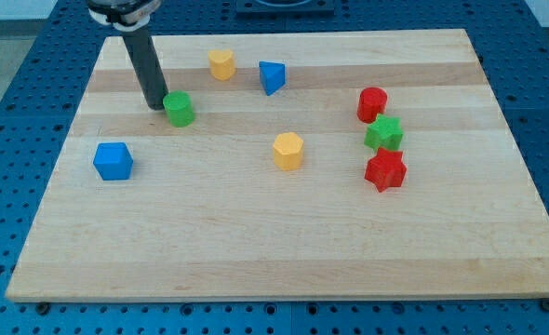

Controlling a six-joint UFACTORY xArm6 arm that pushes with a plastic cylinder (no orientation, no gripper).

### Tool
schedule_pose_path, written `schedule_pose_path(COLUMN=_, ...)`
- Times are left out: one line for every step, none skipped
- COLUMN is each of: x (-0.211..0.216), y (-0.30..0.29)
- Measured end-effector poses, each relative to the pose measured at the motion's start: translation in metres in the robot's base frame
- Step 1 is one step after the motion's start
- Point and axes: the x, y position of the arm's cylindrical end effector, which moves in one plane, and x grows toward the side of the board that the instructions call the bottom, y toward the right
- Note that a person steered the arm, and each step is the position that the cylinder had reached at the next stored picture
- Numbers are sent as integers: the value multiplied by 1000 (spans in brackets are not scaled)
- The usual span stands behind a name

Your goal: Push the green circle to the bottom side

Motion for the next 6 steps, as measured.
schedule_pose_path(x=18, y=1)
schedule_pose_path(x=23, y=9)
schedule_pose_path(x=48, y=13)
schedule_pose_path(x=42, y=6)
schedule_pose_path(x=13, y=-6)
schedule_pose_path(x=-47, y=-9)
